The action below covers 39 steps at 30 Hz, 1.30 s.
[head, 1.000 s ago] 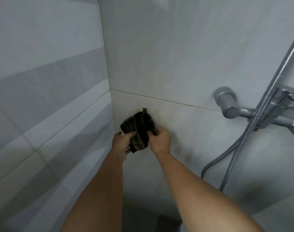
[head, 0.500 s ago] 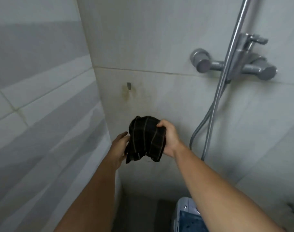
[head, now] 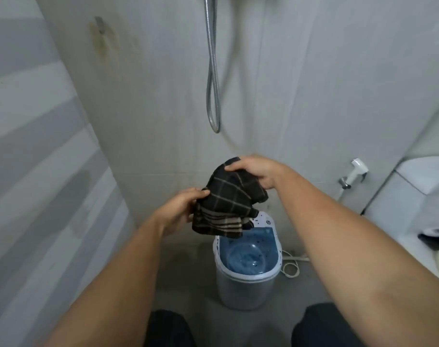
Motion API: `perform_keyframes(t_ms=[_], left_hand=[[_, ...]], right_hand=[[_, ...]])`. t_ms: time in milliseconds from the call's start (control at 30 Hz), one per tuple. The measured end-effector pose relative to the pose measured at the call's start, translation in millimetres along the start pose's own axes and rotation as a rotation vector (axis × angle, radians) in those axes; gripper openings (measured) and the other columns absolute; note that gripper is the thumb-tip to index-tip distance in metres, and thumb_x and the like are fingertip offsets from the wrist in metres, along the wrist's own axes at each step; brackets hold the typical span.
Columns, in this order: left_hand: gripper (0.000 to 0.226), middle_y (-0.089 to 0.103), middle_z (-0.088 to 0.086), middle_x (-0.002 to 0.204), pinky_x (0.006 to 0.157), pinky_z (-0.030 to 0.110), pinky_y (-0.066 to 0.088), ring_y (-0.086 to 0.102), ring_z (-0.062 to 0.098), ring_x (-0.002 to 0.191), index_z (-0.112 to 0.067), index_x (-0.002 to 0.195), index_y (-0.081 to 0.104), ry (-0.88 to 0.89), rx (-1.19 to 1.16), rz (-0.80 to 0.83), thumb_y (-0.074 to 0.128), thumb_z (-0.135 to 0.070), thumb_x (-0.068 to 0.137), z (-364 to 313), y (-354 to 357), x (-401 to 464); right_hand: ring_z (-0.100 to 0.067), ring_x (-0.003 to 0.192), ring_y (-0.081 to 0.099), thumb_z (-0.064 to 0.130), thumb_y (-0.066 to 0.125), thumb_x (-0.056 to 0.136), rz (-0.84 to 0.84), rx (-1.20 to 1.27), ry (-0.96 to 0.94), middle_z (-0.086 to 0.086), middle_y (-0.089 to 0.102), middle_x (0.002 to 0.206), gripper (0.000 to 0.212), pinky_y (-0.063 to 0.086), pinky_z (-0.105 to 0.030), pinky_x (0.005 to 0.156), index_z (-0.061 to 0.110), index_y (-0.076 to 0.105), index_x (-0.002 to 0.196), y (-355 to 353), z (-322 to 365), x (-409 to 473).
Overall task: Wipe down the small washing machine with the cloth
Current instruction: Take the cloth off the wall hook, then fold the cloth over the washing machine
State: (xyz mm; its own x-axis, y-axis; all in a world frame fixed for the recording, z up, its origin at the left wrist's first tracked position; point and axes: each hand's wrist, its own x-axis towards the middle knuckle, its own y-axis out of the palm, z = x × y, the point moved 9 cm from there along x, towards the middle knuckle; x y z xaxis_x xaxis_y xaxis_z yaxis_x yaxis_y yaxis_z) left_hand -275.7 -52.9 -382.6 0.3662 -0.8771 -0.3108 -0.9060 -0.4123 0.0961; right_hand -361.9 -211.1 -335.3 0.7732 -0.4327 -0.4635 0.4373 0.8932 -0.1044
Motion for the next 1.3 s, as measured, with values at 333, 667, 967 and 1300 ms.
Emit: perform_keyframes(t_ms=[333, 667, 967, 1300], left_hand=[[0.025, 0.075, 0.014, 0.104, 0.076, 0.035, 0.056, 0.071, 0.025, 0.084, -0.018, 0.116, 0.070, -0.017, -0.004, 0.036, 0.054, -0.019, 0.098, 12.7, 114.7, -58.7], [0.021, 0.074, 0.011, 0.100, 0.080, 0.040, 0.056, 0.069, 0.027, 0.092, -0.024, 0.101, 0.066, -0.026, -0.112, -0.109, 0.045, -0.025, 0.103, 15.4, 131.6, -66.3], [0.034, 0.074, 0.019, 0.097, 0.084, 0.044, 0.056, 0.069, 0.033, 0.092, -0.005, 0.101, 0.067, -0.164, -0.030, -0.257, 0.043, -0.029, 0.103, 49.3, 111.3, -43.5], [0.037, 0.070, 0.015, 0.116, 0.082, 0.044, 0.060, 0.066, 0.032, 0.111, -0.022, 0.119, 0.059, -0.128, 0.146, 0.014, 0.062, -0.006, 0.086, 55.3, 111.7, -35.2]], right_hand=[[-0.023, 0.104, 0.068, 0.045, 0.072, 0.088, -0.350, 0.202, -0.098, -0.004, 0.072, 0.115, 0.034, 0.051, -0.046, 0.092, 0.028, 0.067, 0.118, -35.2, -113.7, -133.3], [-0.038, 0.122, 0.062, 0.082, 0.057, 0.079, -0.055, 0.634, 0.030, -0.016, 0.067, 0.131, 0.087, 0.045, -0.055, 0.107, 0.014, 0.064, 0.133, -1.4, -204.8, -149.6], [-0.028, 0.099, 0.071, 0.019, 0.071, 0.090, -0.216, 0.609, -0.090, -0.007, 0.074, 0.113, 0.054, 0.058, -0.045, 0.080, 0.029, 0.053, 0.140, -29.7, -197.8, -117.3], [-0.033, 0.110, 0.070, 0.005, 0.071, 0.090, -0.159, 0.432, -0.115, -0.019, 0.073, 0.118, 0.044, 0.059, -0.043, 0.093, 0.015, 0.063, 0.132, -27.3, -187.2, -105.5]])
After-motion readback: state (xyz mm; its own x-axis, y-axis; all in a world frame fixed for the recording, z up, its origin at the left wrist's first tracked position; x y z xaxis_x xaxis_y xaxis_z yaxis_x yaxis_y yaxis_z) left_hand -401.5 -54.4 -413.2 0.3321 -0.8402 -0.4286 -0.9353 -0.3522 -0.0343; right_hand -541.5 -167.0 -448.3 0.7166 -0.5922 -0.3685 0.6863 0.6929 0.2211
